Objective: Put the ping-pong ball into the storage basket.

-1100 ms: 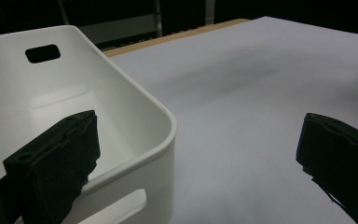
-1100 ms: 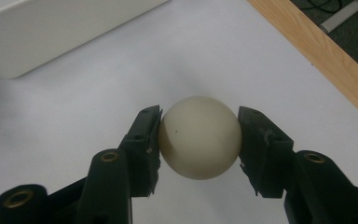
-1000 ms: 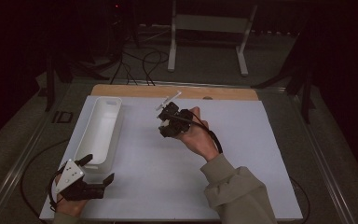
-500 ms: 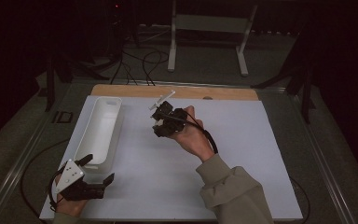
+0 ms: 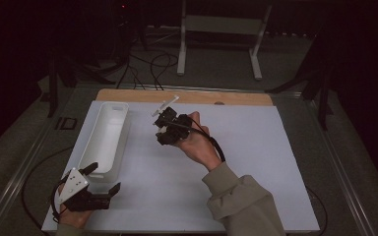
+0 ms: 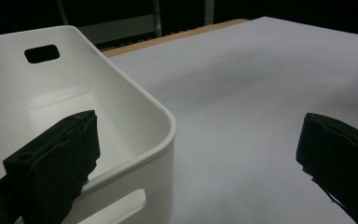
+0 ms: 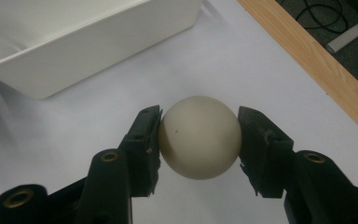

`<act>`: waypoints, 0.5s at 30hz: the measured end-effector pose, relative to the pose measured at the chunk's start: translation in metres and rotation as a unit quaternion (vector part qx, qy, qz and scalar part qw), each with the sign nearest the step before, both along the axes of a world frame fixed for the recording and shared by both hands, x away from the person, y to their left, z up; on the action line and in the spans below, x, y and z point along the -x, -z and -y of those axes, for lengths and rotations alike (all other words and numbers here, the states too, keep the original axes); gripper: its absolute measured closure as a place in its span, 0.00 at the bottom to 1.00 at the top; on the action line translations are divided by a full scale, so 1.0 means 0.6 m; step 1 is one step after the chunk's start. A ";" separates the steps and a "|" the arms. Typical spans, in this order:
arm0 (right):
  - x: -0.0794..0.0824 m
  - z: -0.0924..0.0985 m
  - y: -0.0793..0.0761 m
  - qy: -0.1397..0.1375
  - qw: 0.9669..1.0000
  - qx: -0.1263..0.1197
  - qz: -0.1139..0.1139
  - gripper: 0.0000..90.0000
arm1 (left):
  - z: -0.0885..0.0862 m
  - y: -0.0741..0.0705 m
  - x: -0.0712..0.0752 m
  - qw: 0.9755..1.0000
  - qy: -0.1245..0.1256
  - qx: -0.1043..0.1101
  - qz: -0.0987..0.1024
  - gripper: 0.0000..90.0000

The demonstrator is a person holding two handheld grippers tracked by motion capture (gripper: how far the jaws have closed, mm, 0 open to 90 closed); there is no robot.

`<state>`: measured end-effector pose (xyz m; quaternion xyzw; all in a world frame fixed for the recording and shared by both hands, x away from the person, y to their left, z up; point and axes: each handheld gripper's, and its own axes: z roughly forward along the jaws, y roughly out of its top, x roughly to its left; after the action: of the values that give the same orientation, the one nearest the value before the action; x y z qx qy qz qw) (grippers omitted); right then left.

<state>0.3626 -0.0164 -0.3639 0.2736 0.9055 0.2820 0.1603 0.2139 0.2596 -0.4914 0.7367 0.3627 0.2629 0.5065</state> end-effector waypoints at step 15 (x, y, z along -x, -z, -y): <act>0.001 -0.014 -0.006 -0.004 1.000 -0.007 0.006 0.56 | 0.000 0.000 0.000 1.000 0.001 0.000 0.000 0.00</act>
<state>0.3618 -0.0079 -0.3604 0.2696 0.9037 0.2901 0.1629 0.2138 0.2598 -0.4913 0.7372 0.3623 0.2626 0.5063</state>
